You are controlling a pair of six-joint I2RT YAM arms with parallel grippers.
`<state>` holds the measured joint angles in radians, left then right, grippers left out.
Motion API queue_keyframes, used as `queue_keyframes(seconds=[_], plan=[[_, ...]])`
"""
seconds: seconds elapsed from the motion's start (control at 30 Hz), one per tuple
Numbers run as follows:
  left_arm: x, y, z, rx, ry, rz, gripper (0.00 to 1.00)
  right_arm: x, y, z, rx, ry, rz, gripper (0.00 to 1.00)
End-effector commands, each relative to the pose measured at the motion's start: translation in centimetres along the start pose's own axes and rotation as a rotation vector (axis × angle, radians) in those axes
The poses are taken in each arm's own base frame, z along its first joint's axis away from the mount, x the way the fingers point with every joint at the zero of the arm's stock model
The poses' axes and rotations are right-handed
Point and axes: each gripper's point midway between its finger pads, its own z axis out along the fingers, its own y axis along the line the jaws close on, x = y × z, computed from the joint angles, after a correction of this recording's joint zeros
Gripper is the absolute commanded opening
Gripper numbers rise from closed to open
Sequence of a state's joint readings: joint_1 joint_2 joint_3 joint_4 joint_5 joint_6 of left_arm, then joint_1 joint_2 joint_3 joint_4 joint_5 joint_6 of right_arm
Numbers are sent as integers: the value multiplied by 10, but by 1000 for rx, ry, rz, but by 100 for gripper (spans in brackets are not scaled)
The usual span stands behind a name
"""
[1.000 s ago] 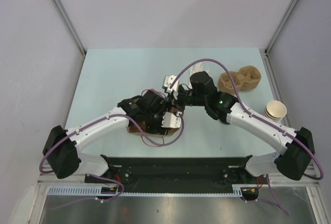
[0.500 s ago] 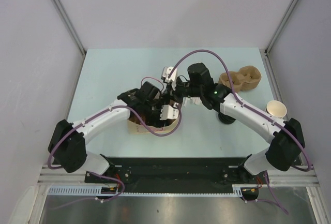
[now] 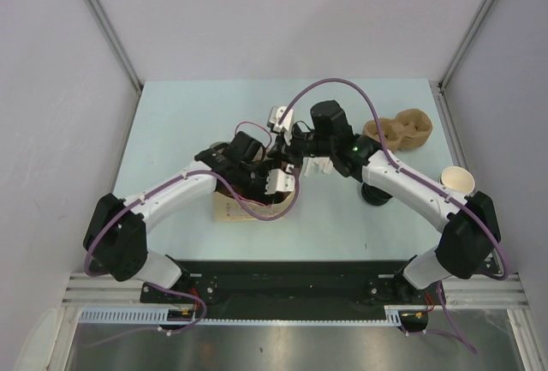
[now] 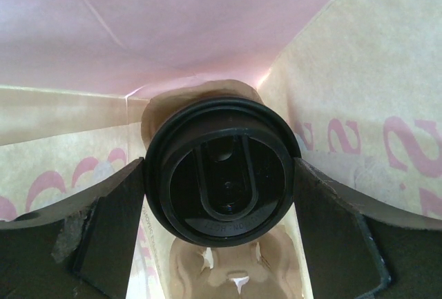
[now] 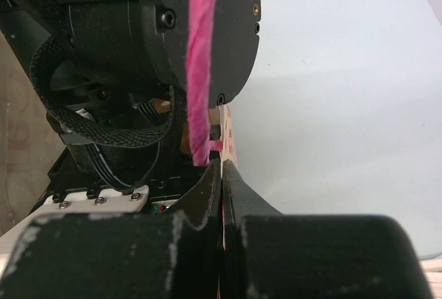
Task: Pack the takeout coffee
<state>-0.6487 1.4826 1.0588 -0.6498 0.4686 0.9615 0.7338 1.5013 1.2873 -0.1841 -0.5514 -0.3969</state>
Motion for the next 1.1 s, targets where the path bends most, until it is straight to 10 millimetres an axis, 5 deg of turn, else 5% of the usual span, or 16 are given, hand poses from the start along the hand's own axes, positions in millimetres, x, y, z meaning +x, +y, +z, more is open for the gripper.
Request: queue_keyframes(seconds=[0.0, 0.07, 0.43, 0.6, 1.07], plan=[[52, 16, 24, -43, 130, -54, 5, 12, 27, 8, -125, 33, 46, 0], [48, 17, 21, -51, 122, -52, 10, 13, 27, 9, -127, 35, 50, 0], [-2, 32, -25, -178, 0, -35, 70, 15, 27, 4, -121, 48, 47, 0], [-16, 29, -36, -217, -26, 11, 86, 14, 24, 3, -108, 47, 41, 0], [-45, 25, -62, -237, -88, 53, 100, 17, 13, 0, -64, 63, 13, 0]])
